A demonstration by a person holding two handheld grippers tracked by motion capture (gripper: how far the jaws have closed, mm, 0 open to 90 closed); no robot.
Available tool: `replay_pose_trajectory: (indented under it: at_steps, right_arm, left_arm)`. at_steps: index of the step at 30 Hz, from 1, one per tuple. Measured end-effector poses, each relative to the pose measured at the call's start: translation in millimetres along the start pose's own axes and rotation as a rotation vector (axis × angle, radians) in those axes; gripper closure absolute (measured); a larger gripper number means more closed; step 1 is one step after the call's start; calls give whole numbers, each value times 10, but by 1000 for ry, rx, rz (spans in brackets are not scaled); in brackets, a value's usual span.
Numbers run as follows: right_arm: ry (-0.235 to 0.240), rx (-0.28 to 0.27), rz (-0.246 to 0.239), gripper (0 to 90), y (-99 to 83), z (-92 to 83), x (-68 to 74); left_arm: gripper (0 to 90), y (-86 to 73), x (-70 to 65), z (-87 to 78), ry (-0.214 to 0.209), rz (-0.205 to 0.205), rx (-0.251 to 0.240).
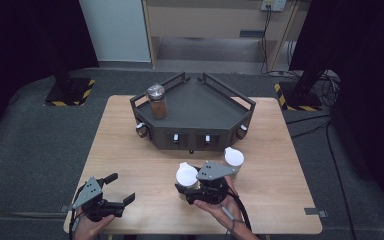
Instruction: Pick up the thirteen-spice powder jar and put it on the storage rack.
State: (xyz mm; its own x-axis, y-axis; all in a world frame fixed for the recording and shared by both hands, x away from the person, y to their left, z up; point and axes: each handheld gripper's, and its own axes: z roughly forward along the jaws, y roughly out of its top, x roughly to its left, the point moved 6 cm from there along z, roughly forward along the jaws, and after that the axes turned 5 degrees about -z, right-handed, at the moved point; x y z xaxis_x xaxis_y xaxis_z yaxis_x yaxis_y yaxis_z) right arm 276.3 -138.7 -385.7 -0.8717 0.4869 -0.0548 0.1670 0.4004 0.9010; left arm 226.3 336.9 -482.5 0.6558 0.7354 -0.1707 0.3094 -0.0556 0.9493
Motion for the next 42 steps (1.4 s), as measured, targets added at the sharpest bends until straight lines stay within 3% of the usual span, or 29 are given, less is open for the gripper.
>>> replay_pose_trajectory:
  at_steps: [24,42]
  right_arm:
    - [-37,-1,-10,305,627,-143,-379]
    - [-98,7,-3,306,1049,31,-779]
  left_arm:
    - [4,2,-3,8,-3,3,9]
    - [4,5,-7,21,-8,8,18]
